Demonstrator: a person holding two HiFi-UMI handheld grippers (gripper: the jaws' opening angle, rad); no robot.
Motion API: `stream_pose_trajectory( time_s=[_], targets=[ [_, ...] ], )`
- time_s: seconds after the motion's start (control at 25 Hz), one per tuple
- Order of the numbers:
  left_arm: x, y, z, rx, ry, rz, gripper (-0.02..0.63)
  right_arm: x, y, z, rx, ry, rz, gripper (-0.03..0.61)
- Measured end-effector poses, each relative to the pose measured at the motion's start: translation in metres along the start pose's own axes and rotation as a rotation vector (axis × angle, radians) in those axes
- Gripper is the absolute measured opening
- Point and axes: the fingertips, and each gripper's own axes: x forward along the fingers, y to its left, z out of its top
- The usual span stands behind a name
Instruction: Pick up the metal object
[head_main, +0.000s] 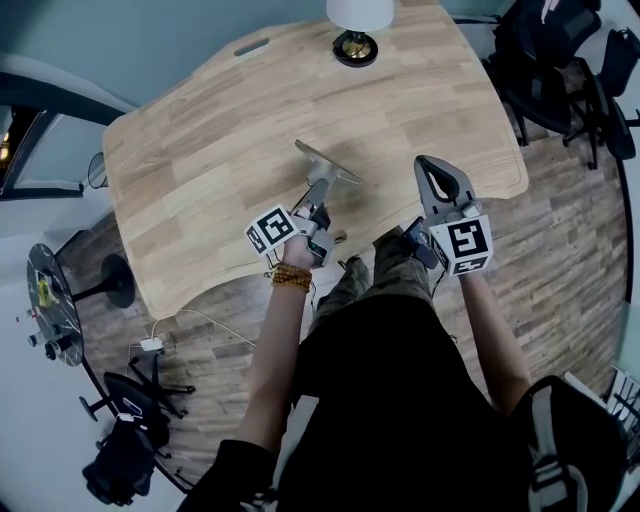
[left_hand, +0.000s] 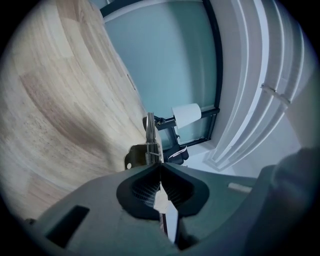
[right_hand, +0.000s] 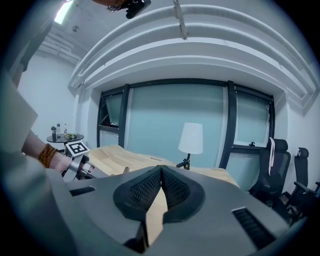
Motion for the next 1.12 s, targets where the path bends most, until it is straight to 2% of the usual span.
stream_pose_trajectory(
  time_s=[0.44,0.76,1.12],
  targets=[
    [-0.012,-0.024,0.007,0.000,-0.043,-0.072,0.021,0.001,0.013,0.001,-0.030,-0.012,0.054,0.005],
    [-0.018,-0.058,0.012,0.007,-0.070,-0.163,0.022,0.004,0.019,0.006,-0.012,-0.026,0.071,0.005],
    [-0.019,-0.092,0.016,0.030,-0.109,-0.222,0.021,0.011,0.020,0.022,0.007,-0.062,0.085,0.005]
  ],
)
